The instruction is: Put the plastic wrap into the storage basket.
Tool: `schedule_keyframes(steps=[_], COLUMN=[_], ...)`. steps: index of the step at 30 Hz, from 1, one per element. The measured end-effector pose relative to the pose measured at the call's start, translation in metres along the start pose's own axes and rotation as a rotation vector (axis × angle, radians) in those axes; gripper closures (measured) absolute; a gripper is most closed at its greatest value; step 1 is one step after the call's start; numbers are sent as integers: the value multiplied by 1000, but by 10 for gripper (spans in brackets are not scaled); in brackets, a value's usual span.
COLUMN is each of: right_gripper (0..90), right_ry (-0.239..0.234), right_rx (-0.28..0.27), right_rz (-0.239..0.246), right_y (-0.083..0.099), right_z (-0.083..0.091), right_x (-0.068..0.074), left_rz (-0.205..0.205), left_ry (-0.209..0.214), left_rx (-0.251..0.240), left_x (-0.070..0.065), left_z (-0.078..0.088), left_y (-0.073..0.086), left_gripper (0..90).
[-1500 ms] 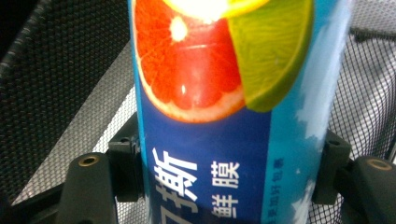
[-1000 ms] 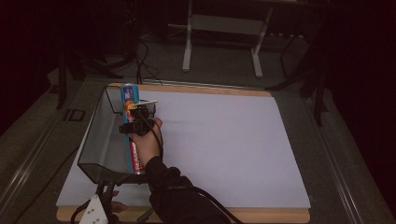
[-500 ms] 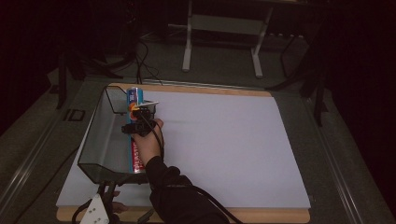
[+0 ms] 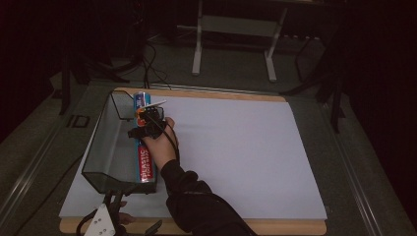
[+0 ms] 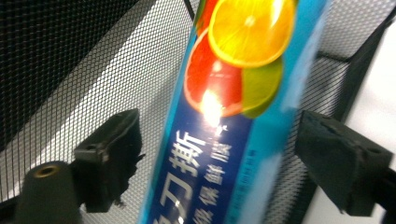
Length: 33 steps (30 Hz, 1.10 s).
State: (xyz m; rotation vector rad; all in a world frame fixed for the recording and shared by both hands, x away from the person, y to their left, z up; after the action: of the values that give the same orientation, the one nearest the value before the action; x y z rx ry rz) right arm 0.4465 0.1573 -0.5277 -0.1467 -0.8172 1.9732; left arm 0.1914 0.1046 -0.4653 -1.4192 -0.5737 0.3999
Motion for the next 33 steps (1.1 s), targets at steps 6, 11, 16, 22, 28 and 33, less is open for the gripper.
schedule_keyframes(steps=[6,11,16,22,28,33], right_gripper=[130,125,126,126,128,128], right_ry=[-61,-61,-63,-52,-63,-54], right_rx=[-55,-69,-99,-122,-139,-158], right_rz=[116,151,162,183,198,231], right_y=[-3,1,4,15,28,39], right_z=[27,46,63,80,92,103], right_x=[-8,-17,-27,-43,-58,-67], left_rz=[5,5,1,1,0,-2], left_ry=[6,9,9,10,13,12], left_rx=[3,8,14,18,23,27], left_x=[-1,-2,-3,-3,-4,-4], left_z=[-1,-2,-4,-4,-6,-6], left_y=[0,1,2,3,4,4], left_gripper=[6,6,6,6,6,6])
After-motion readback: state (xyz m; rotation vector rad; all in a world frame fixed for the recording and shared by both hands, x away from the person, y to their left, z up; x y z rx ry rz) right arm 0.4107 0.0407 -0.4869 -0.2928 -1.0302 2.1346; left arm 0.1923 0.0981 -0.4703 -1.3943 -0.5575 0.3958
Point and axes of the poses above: each handheld gripper's, and its own axes: z roughly backward along the jaws, y roughly out of its underside, x roughly to its left, the point moved 10 cm from there along -z, roughly forward along the jaws, and after that the axes turned 4 degrees about y, right-handed, at the moved point
